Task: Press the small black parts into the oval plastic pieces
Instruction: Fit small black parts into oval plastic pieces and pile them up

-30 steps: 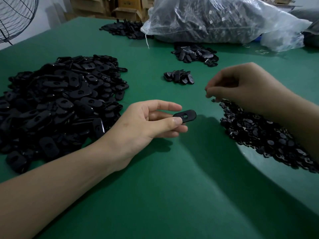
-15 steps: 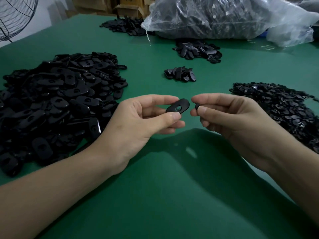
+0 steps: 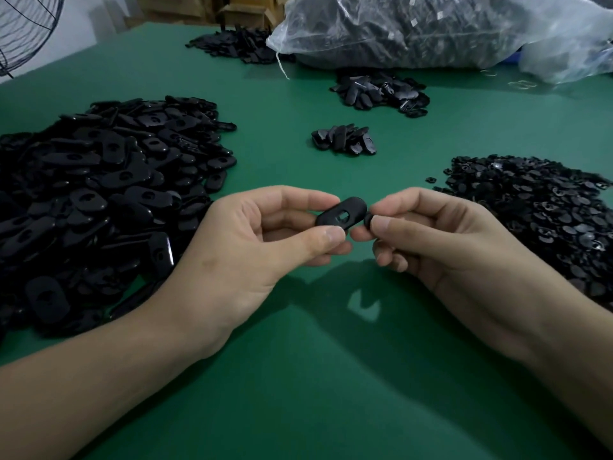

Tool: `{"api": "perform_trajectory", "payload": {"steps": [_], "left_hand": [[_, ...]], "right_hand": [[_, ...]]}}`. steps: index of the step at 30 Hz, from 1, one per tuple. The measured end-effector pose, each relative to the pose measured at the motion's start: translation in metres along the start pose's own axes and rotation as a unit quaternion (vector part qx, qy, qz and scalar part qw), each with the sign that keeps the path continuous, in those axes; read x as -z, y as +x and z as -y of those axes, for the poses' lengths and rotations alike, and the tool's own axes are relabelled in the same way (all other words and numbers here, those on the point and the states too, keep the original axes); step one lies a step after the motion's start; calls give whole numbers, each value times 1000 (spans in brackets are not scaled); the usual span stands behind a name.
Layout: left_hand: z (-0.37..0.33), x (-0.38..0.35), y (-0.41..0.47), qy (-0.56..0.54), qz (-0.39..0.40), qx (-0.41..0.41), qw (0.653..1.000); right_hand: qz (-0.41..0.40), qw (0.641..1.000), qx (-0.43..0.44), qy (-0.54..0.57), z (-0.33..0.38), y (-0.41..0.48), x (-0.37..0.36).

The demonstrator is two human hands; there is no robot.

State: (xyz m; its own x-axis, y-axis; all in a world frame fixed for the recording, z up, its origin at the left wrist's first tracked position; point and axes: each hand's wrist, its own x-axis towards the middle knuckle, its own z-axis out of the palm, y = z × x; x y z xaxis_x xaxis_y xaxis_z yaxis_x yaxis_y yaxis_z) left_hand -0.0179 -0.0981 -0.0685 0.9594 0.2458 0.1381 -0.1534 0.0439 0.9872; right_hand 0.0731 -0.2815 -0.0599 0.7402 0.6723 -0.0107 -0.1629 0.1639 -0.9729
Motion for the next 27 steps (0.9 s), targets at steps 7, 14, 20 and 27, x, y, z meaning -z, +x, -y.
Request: {"api": "perform_trajectory", "payload": {"steps": [7, 14, 20, 27], "left_hand": [[0, 0, 0, 11, -13, -3, 1000], [-1, 0, 0, 10, -6, 16, 1000], [-1, -1, 0, 22, -1, 32, 999], [-1, -3, -1, 54, -1, 40, 998]], "right_hand": [[-1, 999, 5, -36, 1, -3, -2], [-44, 994, 51, -81, 1, -3, -4], [-61, 982, 84, -159, 2, -4, -7], [-86, 914, 155, -366, 3, -6, -9]]}}
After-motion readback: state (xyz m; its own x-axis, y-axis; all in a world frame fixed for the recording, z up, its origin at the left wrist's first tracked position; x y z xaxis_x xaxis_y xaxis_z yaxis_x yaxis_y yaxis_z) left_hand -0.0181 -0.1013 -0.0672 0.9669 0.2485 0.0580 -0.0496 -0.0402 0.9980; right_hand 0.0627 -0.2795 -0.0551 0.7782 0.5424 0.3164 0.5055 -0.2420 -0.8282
